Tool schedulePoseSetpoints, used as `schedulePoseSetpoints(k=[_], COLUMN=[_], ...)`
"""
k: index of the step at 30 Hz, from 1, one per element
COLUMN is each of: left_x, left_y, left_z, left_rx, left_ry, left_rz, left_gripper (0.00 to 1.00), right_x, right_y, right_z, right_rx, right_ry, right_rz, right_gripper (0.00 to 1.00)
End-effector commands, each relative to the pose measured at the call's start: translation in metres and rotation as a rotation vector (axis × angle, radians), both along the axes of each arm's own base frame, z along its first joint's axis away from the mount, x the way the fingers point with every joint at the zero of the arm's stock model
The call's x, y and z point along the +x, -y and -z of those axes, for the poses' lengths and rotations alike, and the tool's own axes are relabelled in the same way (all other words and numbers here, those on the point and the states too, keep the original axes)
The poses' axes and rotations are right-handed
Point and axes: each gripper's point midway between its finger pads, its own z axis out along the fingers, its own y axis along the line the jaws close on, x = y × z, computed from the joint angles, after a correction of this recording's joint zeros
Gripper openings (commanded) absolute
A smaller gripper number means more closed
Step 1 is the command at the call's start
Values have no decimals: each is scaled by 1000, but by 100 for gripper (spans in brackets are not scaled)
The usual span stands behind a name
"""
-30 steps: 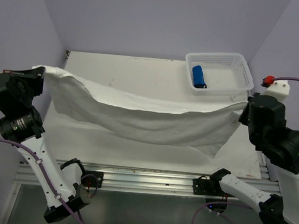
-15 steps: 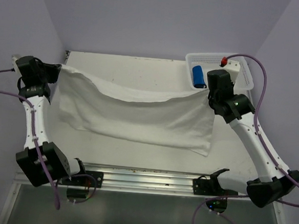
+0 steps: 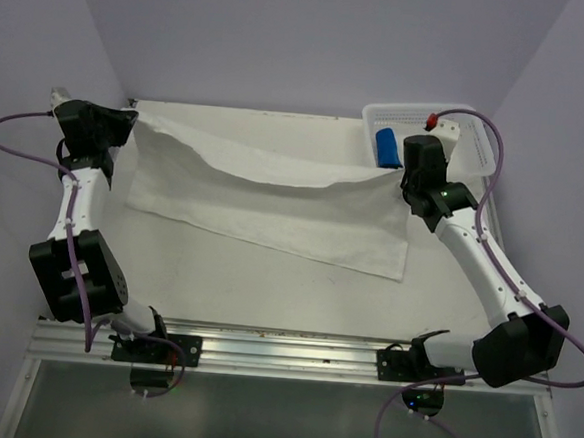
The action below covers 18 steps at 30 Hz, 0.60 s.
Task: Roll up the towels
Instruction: Flatten the towel, then fold the towel
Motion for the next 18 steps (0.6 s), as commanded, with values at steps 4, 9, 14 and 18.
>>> schedulePoseSetpoints(k=[4, 9, 14, 18], left_x=[4, -9, -22, -26], left_y=[2, -4, -16, -16], left_z=[4, 52, 85, 105], left_rx=[53, 38, 36, 36], left_ry=[80, -15, -88, -137], left_rz=[126, 167, 170, 189], left_gripper=[0, 0, 0, 0], right_x=[-18, -44, -58, -64], right_y=[10, 18, 22, 18], right_z=[4, 42, 70, 85], right_rx=[-8, 1, 1, 28], right_ry=[42, -12, -77, -109], right_rz=[-4, 13, 36, 32], right_gripper=[0, 0, 0, 0])
